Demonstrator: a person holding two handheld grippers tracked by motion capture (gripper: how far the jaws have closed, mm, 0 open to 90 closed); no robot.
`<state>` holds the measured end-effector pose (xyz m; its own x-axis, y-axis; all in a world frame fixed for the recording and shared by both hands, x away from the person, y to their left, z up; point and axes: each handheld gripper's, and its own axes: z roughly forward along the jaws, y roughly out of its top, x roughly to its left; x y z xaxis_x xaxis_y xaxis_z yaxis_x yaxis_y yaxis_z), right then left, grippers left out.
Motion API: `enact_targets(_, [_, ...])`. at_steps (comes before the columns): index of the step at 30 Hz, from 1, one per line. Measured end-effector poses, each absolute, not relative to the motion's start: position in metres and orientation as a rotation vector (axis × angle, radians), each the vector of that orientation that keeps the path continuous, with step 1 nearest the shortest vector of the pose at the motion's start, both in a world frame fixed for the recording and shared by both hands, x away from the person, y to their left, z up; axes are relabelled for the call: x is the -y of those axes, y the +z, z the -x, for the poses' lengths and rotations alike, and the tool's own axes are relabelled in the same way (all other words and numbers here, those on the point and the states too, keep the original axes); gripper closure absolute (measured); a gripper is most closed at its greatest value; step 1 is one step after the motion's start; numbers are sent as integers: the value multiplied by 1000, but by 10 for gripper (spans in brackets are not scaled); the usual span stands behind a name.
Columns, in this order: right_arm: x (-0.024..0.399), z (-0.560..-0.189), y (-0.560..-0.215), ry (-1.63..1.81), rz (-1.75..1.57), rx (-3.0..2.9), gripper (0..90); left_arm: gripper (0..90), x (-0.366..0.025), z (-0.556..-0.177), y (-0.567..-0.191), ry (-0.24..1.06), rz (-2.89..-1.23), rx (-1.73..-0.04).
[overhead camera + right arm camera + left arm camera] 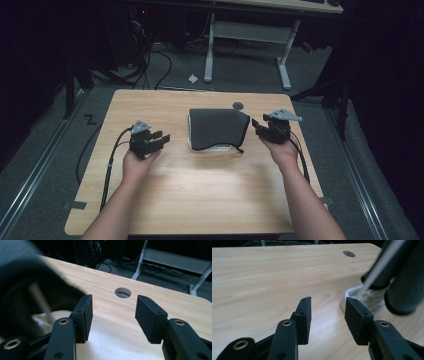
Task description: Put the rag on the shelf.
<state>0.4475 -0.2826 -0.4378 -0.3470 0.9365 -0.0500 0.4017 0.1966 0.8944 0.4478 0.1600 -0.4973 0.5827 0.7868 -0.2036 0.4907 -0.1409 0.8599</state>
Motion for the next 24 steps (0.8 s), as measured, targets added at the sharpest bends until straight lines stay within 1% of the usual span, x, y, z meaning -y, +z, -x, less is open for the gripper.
enact_targets(2, [282,-432,-442,1101,-1226,-1859,487,544,-165,-432,-502,369,-1793,-1040])
enact_targets(3, [281,-424,-445,1093,-1213,-1860,511,541,-168,-423,-504,370,-1796,-1041])
enact_targets(4, [280,-415,-447,1088,-1200,-1867,515,540,-170,-414,-507,372,-1798,-1039])
enact_targets(9, [272,-372,-464,1052,-1174,-1911,511,531,-178,-370,-516,375,-1857,-1036])
enact_targets(13, [265,-338,-485,1024,-1190,-1935,476,517,-175,-336,-523,318,-1887,-1037])
enact_targets(14, [264,-328,-493,1022,-1191,-1937,479,517,-172,-331,-524,302,-1905,-1042])
enact_targets(15, [265,-319,-500,1018,-1187,-1929,498,515,-169,-327,-524,308,-1934,-1029])
enact_targets(17, [266,-311,-509,997,-1218,-1975,477,511,-163,-323,-522,338,-1960,-996])
enact_targets(24, [267,-313,-514,986,-1229,-1985,464,507,-168,-329,-521,325,-1932,-1019])
